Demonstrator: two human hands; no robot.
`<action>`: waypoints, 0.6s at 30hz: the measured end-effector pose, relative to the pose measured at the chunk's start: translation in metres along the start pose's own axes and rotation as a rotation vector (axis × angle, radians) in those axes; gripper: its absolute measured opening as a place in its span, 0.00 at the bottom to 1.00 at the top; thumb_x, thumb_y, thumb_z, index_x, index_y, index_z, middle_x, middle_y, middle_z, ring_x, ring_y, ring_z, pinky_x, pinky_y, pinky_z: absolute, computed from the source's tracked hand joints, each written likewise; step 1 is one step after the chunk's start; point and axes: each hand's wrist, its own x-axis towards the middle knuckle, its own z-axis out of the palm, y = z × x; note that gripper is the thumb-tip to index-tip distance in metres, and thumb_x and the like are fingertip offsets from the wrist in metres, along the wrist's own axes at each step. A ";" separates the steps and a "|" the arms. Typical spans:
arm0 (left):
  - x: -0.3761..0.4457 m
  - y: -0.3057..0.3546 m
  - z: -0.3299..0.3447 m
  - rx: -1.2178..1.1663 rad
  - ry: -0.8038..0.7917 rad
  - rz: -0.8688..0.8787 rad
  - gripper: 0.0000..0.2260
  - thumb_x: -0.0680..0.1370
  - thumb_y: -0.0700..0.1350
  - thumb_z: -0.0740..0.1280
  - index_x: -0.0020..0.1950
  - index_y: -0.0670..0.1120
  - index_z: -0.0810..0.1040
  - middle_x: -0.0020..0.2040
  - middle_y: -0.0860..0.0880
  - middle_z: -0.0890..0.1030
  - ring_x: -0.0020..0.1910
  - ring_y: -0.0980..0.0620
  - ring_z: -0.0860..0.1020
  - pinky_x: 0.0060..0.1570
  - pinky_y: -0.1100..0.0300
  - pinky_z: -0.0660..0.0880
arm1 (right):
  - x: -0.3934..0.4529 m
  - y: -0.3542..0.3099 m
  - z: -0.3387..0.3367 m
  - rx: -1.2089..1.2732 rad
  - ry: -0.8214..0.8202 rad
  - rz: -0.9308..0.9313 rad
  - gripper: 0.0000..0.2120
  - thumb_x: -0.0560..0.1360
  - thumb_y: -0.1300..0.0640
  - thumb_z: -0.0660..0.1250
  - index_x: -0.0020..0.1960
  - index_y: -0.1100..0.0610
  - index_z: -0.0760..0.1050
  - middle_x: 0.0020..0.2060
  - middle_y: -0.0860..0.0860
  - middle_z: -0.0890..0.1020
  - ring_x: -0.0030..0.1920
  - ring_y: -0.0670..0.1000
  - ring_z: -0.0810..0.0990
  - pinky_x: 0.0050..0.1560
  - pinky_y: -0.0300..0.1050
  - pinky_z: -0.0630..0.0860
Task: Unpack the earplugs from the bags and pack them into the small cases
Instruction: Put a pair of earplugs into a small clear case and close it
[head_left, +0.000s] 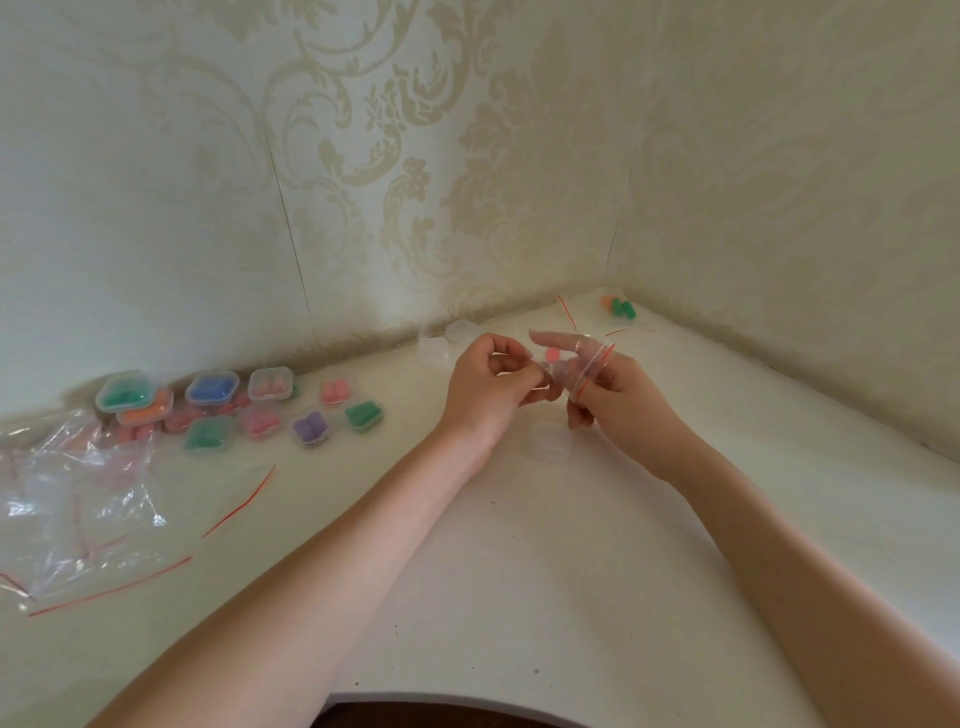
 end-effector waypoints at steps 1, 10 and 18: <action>0.000 0.000 0.001 0.002 0.008 -0.009 0.08 0.74 0.34 0.69 0.47 0.41 0.71 0.41 0.40 0.79 0.33 0.50 0.81 0.44 0.58 0.81 | 0.000 0.000 0.000 0.004 -0.009 -0.008 0.10 0.80 0.56 0.61 0.59 0.51 0.77 0.34 0.52 0.77 0.27 0.49 0.71 0.30 0.37 0.69; 0.010 0.003 -0.009 -0.428 0.178 -0.217 0.07 0.76 0.30 0.64 0.49 0.39 0.70 0.38 0.42 0.76 0.34 0.51 0.78 0.40 0.62 0.81 | 0.000 0.003 -0.002 -0.092 0.035 -0.003 0.04 0.79 0.57 0.63 0.51 0.56 0.76 0.36 0.51 0.83 0.26 0.49 0.74 0.29 0.36 0.70; 0.010 0.005 -0.008 -0.496 0.125 -0.282 0.06 0.76 0.29 0.62 0.44 0.39 0.71 0.37 0.42 0.75 0.35 0.51 0.77 0.36 0.63 0.80 | -0.006 -0.002 -0.008 -0.428 0.087 -0.128 0.06 0.81 0.60 0.59 0.53 0.51 0.73 0.38 0.40 0.80 0.28 0.37 0.78 0.33 0.28 0.71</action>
